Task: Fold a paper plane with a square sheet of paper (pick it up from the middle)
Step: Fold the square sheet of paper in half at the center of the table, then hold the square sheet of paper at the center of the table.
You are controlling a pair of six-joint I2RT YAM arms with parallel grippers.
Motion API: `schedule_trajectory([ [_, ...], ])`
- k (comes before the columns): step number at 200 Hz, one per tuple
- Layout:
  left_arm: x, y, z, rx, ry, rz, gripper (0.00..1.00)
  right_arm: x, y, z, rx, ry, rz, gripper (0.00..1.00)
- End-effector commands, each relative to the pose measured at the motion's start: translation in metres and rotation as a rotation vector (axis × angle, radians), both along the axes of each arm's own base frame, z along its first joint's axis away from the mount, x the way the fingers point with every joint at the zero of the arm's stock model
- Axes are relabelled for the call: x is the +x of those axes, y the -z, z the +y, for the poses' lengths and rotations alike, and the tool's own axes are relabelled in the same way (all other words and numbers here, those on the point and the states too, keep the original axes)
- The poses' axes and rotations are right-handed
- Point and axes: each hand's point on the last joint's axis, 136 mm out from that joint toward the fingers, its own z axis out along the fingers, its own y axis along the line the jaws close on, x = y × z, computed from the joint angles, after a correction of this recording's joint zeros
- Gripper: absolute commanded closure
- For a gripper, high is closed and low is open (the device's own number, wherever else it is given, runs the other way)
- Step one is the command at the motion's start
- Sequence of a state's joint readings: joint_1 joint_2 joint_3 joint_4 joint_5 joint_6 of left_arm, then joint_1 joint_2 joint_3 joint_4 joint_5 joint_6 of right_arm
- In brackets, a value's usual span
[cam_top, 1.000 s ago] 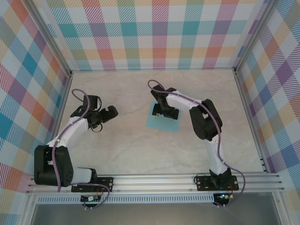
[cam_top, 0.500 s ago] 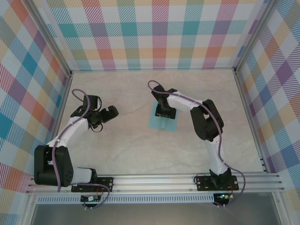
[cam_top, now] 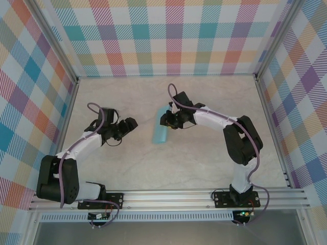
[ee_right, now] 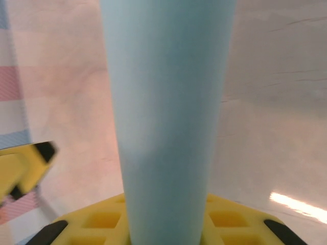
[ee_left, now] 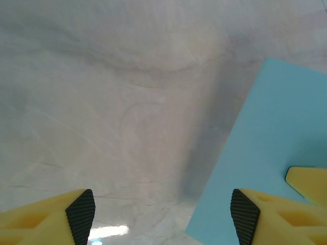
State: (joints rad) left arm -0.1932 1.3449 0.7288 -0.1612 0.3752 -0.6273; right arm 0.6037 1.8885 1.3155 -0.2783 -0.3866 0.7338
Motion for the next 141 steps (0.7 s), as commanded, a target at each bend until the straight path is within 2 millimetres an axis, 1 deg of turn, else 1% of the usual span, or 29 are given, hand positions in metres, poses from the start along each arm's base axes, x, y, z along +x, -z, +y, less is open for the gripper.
schedule_trajectory([
  [1,0.006,-0.007,-0.028,-0.110,0.036,-0.047,0.32,-0.006,-0.013,0.013,0.157,-0.064,0.018,0.73],
  [28,0.003,0.004,-0.051,-0.125,0.084,-0.023,0.40,-0.011,0.012,0.005,0.132,-0.069,0.063,0.73],
  [69,0.002,0.019,-0.087,-0.130,0.156,-0.005,0.59,-0.017,0.043,-0.002,0.073,-0.075,0.115,0.76],
  [87,0.003,0.026,-0.103,-0.122,0.186,0.003,0.68,-0.018,0.053,-0.006,0.046,-0.074,0.126,0.76],
  [106,0.005,0.036,-0.113,-0.104,0.201,0.023,0.79,-0.019,0.061,-0.009,0.025,-0.071,0.137,0.77],
  [141,0.006,0.049,-0.129,-0.113,0.233,0.047,0.89,-0.022,0.072,-0.012,0.010,-0.072,0.158,0.77],
])
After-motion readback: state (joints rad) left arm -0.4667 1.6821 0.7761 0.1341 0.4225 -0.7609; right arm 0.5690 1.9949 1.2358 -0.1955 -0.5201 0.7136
